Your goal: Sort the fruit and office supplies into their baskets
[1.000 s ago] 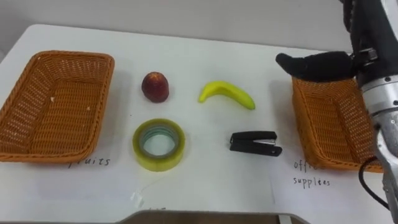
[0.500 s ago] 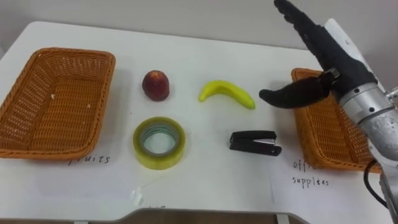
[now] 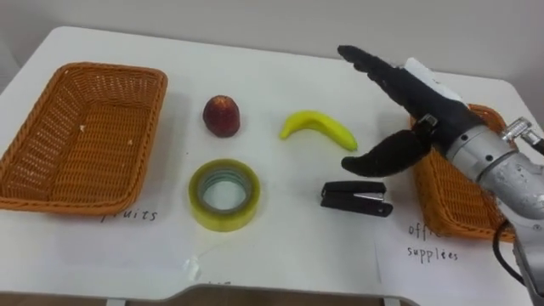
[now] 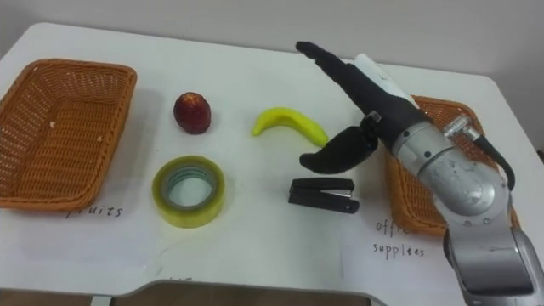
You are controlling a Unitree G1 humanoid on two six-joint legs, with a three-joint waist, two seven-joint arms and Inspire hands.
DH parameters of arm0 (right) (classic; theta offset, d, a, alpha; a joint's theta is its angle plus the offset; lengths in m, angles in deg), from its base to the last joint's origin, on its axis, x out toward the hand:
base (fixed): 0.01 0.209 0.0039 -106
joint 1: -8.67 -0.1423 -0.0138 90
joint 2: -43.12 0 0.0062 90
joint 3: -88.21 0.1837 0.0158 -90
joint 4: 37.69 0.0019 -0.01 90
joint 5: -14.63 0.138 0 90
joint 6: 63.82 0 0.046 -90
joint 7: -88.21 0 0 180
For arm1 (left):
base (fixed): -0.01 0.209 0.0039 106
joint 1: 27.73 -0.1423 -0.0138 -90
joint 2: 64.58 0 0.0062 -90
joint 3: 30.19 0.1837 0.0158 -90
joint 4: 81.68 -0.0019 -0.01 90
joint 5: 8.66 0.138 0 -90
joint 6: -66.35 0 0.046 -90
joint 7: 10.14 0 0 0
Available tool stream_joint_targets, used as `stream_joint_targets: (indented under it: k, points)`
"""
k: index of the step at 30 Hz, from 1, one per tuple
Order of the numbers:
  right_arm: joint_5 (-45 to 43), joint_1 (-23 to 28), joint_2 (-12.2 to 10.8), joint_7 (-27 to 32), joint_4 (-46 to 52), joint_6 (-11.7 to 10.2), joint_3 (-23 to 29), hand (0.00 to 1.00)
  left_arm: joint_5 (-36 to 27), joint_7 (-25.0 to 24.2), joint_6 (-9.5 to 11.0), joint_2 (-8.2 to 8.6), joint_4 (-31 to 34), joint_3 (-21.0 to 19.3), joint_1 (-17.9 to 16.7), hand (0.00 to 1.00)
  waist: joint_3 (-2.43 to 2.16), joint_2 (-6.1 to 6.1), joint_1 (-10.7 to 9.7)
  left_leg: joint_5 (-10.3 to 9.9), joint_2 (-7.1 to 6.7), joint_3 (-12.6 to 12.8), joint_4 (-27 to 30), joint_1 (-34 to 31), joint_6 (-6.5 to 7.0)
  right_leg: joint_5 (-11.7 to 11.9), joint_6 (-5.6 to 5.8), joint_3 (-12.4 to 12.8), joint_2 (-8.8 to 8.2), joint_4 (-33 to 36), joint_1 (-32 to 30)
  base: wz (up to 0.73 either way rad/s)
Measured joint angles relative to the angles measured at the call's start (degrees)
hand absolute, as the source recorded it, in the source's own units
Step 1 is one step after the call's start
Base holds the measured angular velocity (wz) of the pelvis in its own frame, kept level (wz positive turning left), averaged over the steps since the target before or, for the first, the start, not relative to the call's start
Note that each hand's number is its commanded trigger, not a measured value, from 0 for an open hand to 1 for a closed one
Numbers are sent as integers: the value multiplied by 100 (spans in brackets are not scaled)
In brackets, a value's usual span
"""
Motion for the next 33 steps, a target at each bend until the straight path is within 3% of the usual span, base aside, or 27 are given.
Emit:
stream_joint_targets:
  k: [8, 12, 15, 19, 33]
  points:
    - [-23, 11, 0, -528, -20, 144, -21, 0, -60, -8, -5, -29, 129, 73, 18, 0, -6, -7, 72, 1, 0, -18, 3, 17, 0, 0, 0, 6, 0, 0, 33, 1]
    - [-26, 54, -4, -624, -174, 147, -97, 0, -61, 7, -15, -73, 58, 73, 26, 0, 32, -51, 129, 1, 0, -38, 3, 46, -1, 0, 0, -1, 2, -30, 87, 3]
    - [-64, 69, -11, -737, -365, 265, -240, 0, -59, 2, -109, -87, -30, 73, 51, 0, 20, -99, 147, 1, -7, -37, 3, 42, -1, 1, -1, 23, 3, -71, 100, 0]
    - [-157, 249, -21, -824, -516, 331, -276, 0, -56, -58, -173, -86, -245, 78, 129, 0, 26, -93, 273, 0, -11, -40, 7, 44, -1, 1, -2, 47, 2, -72, 102, 0]
    - [-951, 281, -29, -1060, -671, 394, -453, 0, 10, -122, -241, -90, -348, 76, 186, 0, 41, -79, 323, 0, -11, -49, 4, 34, -1, 1, -2, 72, 4, -74, 96, 0]
